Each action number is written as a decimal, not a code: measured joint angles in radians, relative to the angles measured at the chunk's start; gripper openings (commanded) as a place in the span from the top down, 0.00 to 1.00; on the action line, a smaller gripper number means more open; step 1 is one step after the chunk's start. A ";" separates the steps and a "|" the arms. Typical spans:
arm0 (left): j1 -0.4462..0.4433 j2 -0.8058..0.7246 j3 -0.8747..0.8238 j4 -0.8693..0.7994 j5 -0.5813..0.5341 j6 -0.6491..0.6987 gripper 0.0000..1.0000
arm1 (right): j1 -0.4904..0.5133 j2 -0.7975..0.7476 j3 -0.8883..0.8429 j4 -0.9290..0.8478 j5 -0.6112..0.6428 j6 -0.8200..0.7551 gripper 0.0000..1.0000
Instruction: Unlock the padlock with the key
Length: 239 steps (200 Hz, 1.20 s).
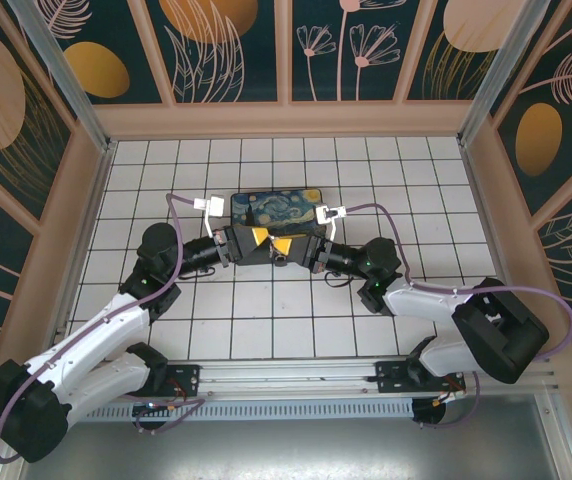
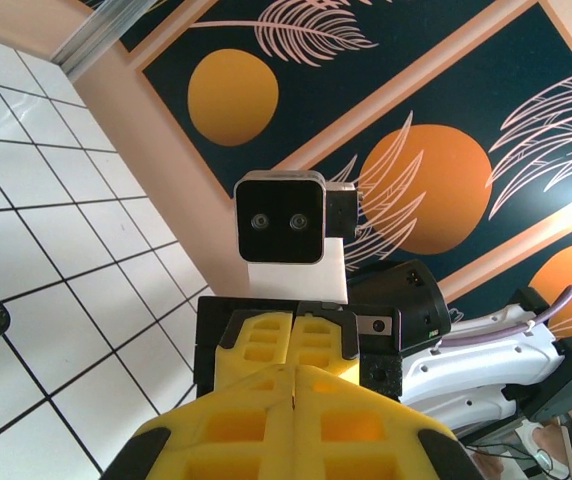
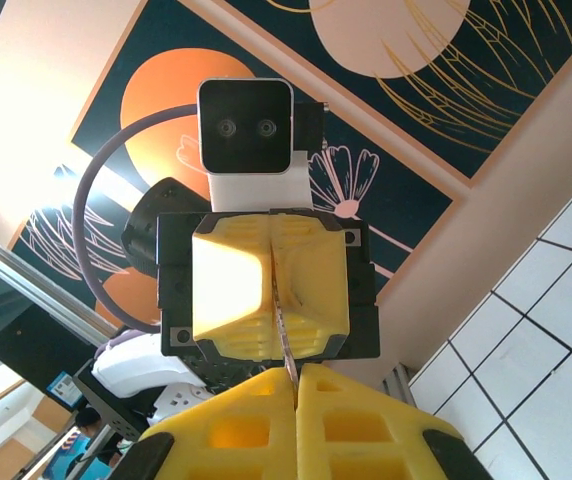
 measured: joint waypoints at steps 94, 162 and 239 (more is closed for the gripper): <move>0.001 -0.009 0.150 -0.435 -0.214 0.226 0.05 | -0.064 -0.138 -0.032 -0.214 0.015 -0.058 1.00; -0.193 0.150 0.121 -0.740 -0.576 0.338 0.13 | -0.410 -0.412 -0.038 -0.757 0.053 -0.194 1.00; -0.460 0.612 0.216 -0.713 -0.997 0.134 0.23 | -0.493 -0.403 0.032 -0.967 0.050 -0.292 1.00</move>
